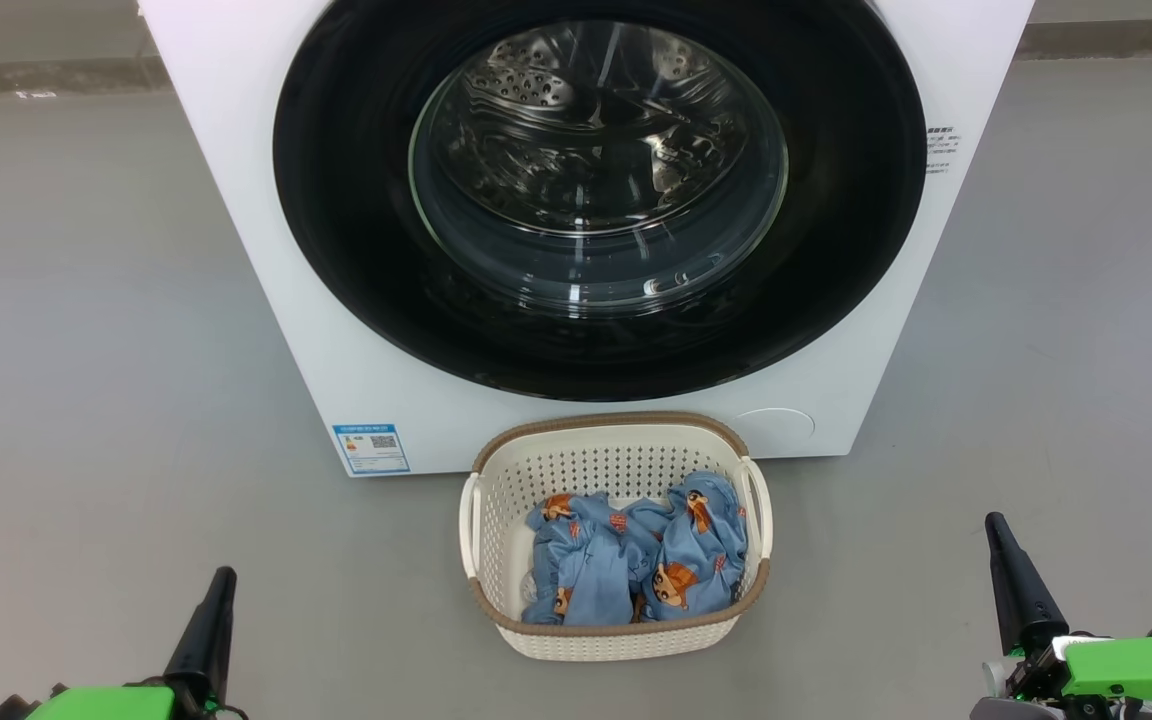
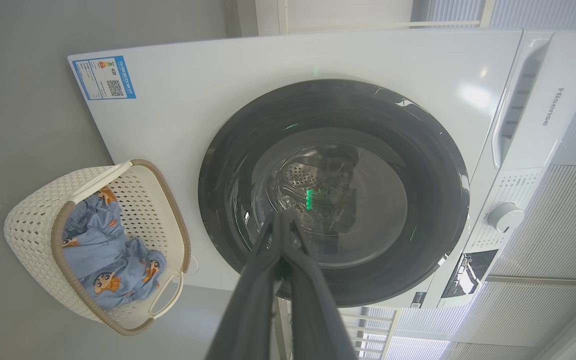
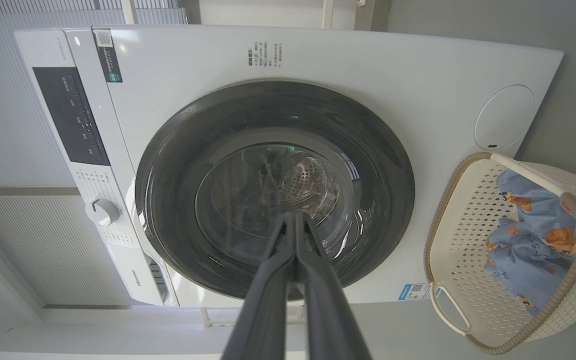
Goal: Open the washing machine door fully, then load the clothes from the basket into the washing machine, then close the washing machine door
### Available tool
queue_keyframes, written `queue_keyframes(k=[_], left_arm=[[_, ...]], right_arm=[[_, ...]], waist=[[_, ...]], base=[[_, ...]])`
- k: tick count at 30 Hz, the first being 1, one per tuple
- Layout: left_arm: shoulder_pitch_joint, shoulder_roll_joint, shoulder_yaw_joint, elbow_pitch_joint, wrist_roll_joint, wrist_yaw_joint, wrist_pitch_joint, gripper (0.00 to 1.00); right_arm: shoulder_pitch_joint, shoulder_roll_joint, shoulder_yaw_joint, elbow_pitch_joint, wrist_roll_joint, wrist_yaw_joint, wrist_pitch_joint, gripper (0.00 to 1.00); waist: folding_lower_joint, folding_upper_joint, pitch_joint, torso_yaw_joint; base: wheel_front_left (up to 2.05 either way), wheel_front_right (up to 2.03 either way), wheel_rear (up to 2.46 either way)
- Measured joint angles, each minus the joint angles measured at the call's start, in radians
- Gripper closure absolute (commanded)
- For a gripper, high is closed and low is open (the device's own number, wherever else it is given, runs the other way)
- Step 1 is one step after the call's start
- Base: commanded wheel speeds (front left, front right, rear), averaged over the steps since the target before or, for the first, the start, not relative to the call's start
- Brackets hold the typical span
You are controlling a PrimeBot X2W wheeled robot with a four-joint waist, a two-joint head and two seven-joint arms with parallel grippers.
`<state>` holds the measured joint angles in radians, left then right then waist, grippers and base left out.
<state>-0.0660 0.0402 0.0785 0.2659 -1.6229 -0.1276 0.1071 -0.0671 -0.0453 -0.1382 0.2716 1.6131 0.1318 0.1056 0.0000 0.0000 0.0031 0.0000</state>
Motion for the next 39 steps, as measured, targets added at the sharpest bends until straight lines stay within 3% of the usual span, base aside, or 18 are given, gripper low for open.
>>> queue_keyframes(k=[8,9,19,23,39], left_arm=[[0.0,0.0,0.0,0.0,0.0,0.0,0.0,1.0],[0.002,-0.001,-0.001,0.005,-0.001,0.0,0.0,0.0],[0.046,-0.023,-0.012,0.045,0.004,0.001,-0.014,0.0],[0.046,-0.023,-0.018,0.036,0.041,0.001,-0.027,0.0],[0.046,-0.023,-0.029,0.001,0.257,0.001,-0.072,0.0]], right_arm=[[0.0,0.0,0.0,0.0,0.0,0.0,0.0,1.0],[0.001,0.001,0.0,0.005,0.0,0.0,-0.001,0.0],[0.044,0.013,0.003,0.054,-0.003,0.0,-0.013,0.0],[0.044,0.011,0.012,0.052,-0.03,0.0,-0.028,0.0],[0.044,-0.016,0.033,0.036,-0.249,0.0,-0.073,0.0]], waist=[[0.0,0.0,0.0,0.0],[0.0,0.0,0.0,0.0],[0.002,0.0,-0.001,0.002],[0.0004,0.0,0.001,0.004],[0.0001,0.0,0.008,0.01]], base=[[0.0,0.0,0.0],[0.0,0.0,0.0],[0.0,0.0,0.0],[0.0,0.0,0.0],[0.0,0.0,0.0]])
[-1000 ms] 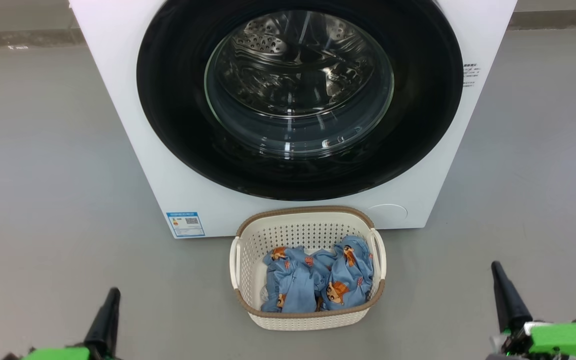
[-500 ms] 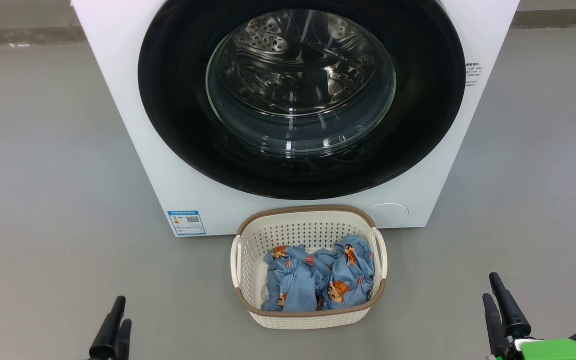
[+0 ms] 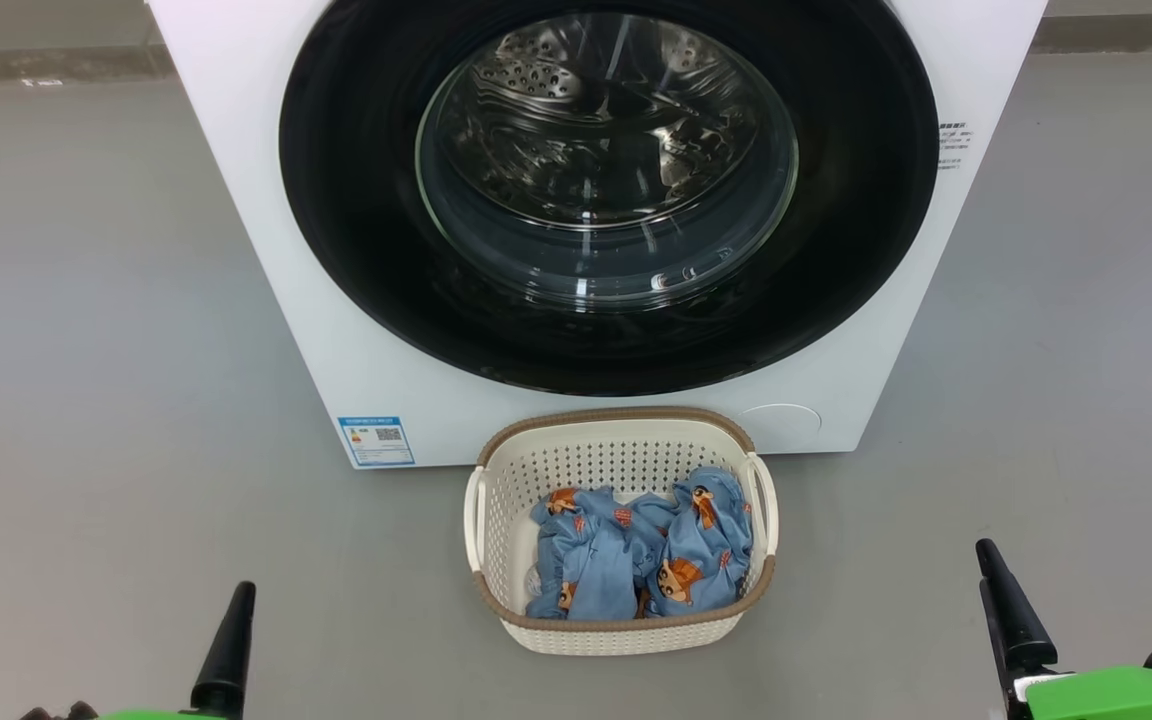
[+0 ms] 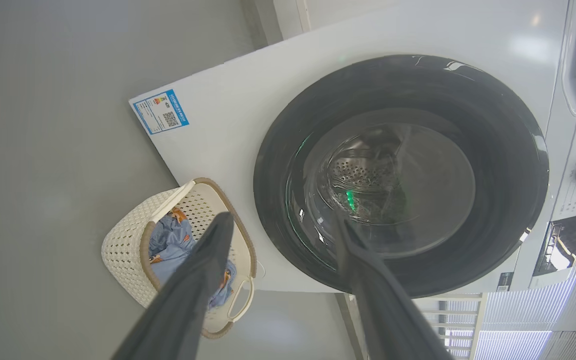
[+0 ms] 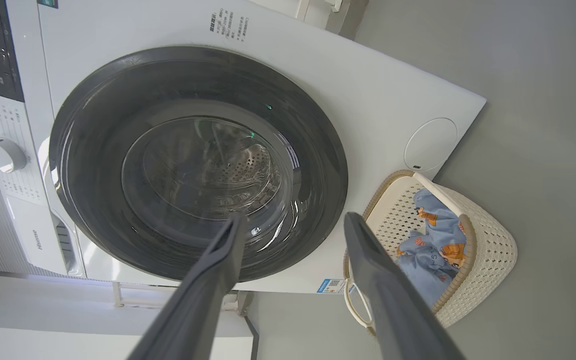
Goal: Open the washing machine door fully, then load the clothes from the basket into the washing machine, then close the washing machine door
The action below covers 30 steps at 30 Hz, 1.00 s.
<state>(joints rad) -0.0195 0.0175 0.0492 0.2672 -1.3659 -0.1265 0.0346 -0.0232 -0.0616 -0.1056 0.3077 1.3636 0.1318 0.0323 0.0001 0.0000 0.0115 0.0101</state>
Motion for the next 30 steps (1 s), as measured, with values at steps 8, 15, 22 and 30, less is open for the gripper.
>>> queue_keyframes(k=[8,15,22,30], left_arm=[[0.0,0.0,-0.011,-0.011,0.113,0.008,-0.018,0.0],[0.0,0.001,-0.029,-0.023,0.215,0.017,-0.037,0.0],[0.002,0.002,-0.041,-0.04,0.315,0.025,-0.062,0.0],[0.005,0.002,-0.046,-0.052,0.413,0.025,-0.085,0.0]], right_arm=[[0.0,-0.007,0.007,0.0,-0.105,0.0,-0.017,0.0],[0.0,-0.014,0.024,0.002,-0.191,0.0,-0.036,0.0],[0.0,-0.03,0.031,0.009,-0.272,0.0,-0.062,0.0],[0.0,-0.037,0.039,0.012,-0.352,0.0,-0.084,0.0]], waist=[[0.0,0.0,0.001,0.003],[0.0,0.0,0.001,0.006],[0.0,0.0,0.0,0.008],[0.0,0.0,0.002,0.008]], base=[[0.0,0.0,0.0],[0.0,0.0,0.0],[0.0,0.0,0.0],[0.0,0.0,0.0]])
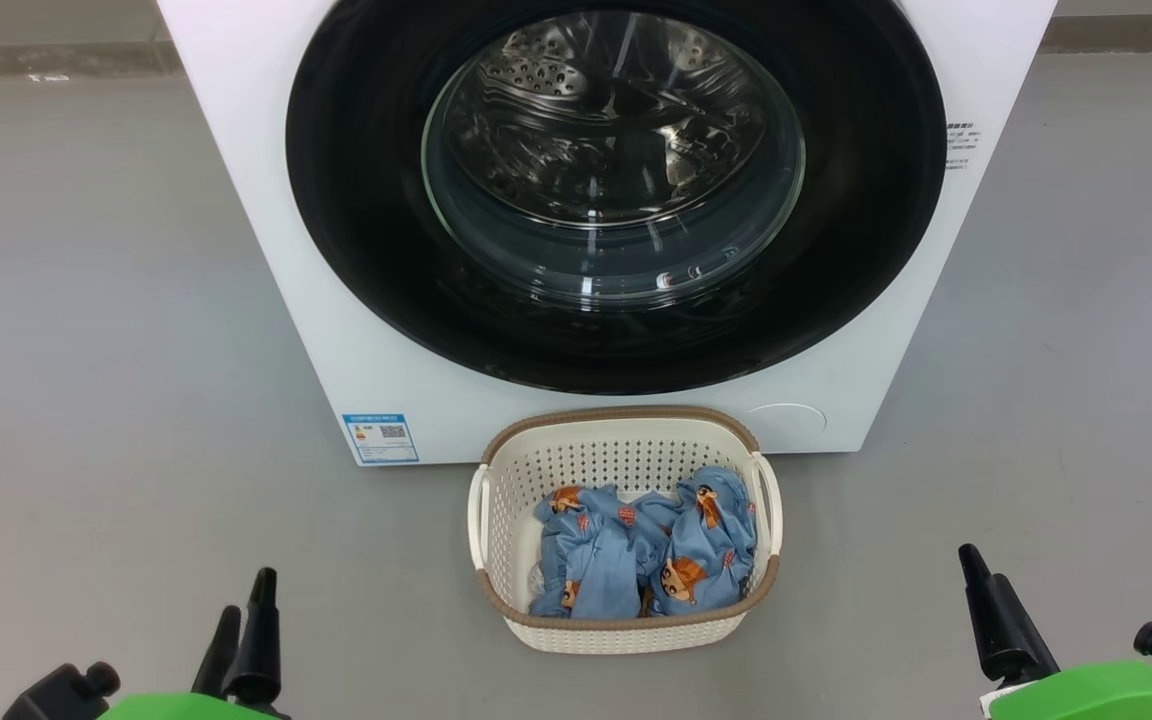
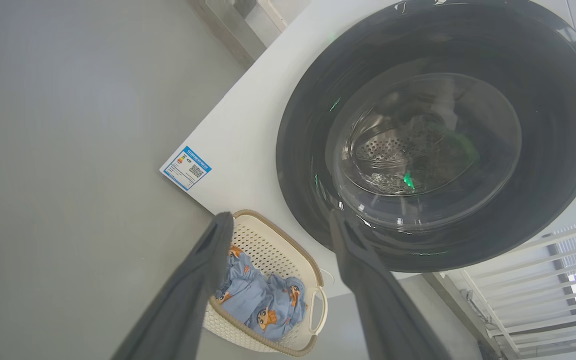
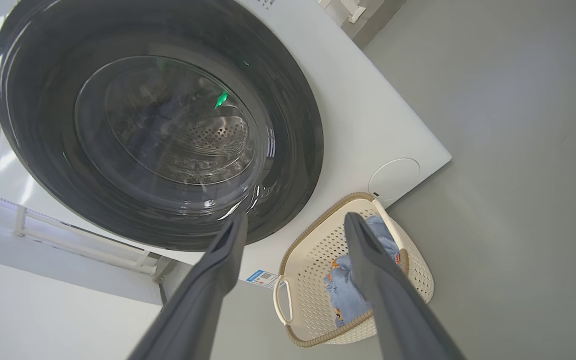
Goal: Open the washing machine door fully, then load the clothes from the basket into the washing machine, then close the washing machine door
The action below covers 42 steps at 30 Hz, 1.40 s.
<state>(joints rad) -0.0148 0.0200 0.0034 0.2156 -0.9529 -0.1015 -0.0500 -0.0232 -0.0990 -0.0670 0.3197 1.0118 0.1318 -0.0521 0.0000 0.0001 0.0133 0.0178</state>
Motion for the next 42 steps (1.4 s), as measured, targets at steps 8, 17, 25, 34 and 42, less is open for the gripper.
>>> queue_keyframes(k=[8,17,25,34,42], left_arm=[[0.016,0.001,-0.007,-0.012,0.093,0.0,-0.022,0.0],[0.017,0.002,-0.02,-0.022,0.203,0.0,-0.05,0.0],[0.017,0.004,-0.026,-0.03,0.286,0.004,-0.073,0.0],[0.02,0.004,-0.035,-0.049,0.398,0.009,-0.096,0.0],[0.034,0.006,-0.049,-0.066,0.497,0.011,-0.119,0.0]], right_arm=[[0.0,-0.006,0.015,0.0,-0.086,0.0,-0.022,0.0],[0.001,-0.026,0.022,0.0,-0.18,0.0,-0.048,0.0],[0.001,-0.033,0.029,0.002,-0.266,0.0,-0.069,0.0],[0.001,-0.043,0.045,0.004,-0.358,0.0,-0.095,0.0],[0.001,-0.056,0.049,0.005,-0.438,0.0,-0.119,0.0]], waist=[[0.0,-0.0001,0.0,-0.002],[0.0,-0.0001,0.001,0.0],[0.0,0.0,0.002,0.004],[0.0,0.0,0.001,0.008],[0.0,-0.0001,0.001,0.011]], base=[[0.0,0.0,0.0],[0.0,0.0,0.0],[0.0,0.0,0.0],[0.0,0.0,0.0],[0.0,0.0,0.0]])
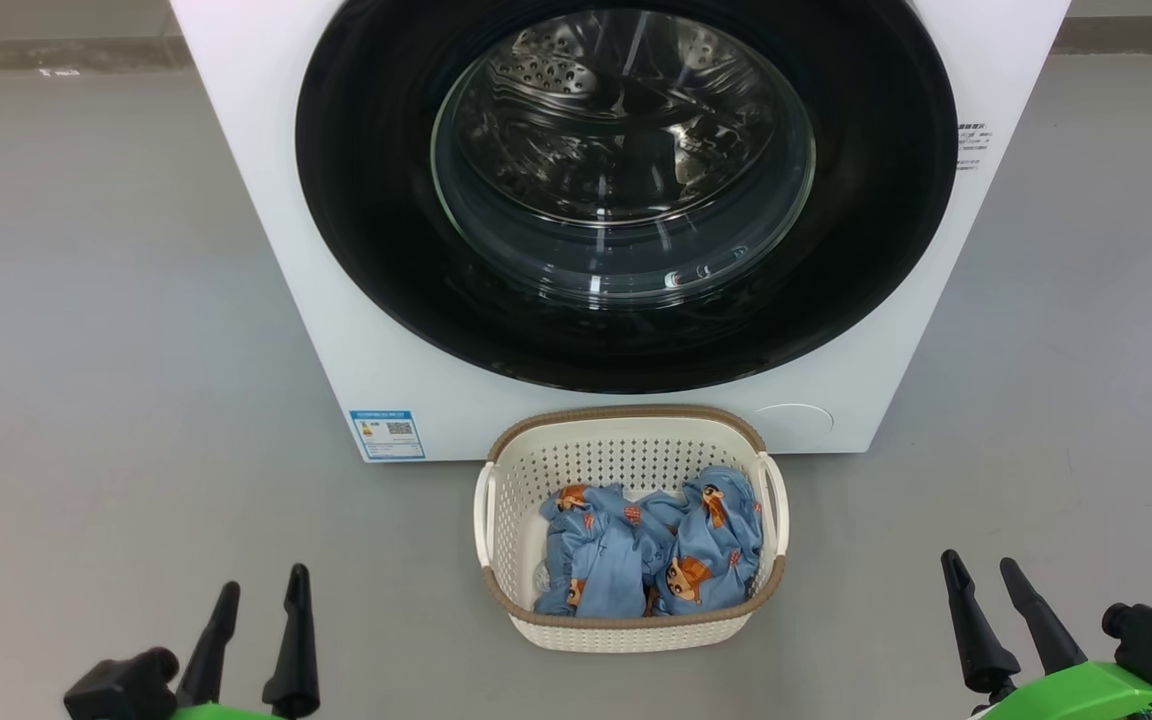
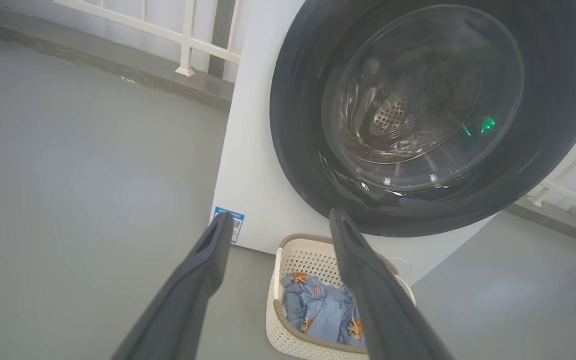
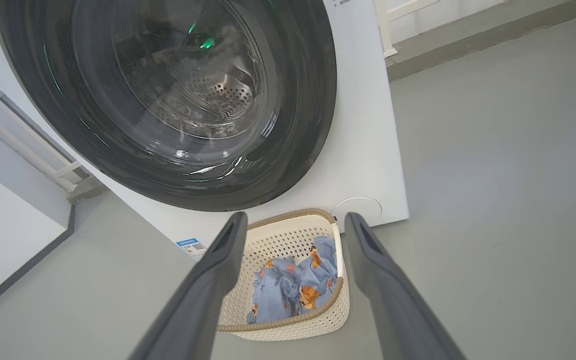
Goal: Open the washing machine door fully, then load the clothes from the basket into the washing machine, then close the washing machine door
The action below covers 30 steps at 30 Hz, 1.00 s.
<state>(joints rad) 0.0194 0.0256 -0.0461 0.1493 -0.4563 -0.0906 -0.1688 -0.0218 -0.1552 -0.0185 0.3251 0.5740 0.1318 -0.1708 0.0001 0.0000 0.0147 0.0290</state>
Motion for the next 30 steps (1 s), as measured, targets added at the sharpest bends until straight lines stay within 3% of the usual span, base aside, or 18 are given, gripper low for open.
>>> queue_keyframes(k=[30], left_arm=[[0.003,0.013,-0.031,-0.036,0.328,0.02,-0.084,0.0]], right_arm=[[0.025,-0.011,-0.026,-0.006,-0.298,0.0,-0.078,0.0]], waist=[[0.0,0.0,0.004,0.012]], base=[[0.0,0.0,0.0]])
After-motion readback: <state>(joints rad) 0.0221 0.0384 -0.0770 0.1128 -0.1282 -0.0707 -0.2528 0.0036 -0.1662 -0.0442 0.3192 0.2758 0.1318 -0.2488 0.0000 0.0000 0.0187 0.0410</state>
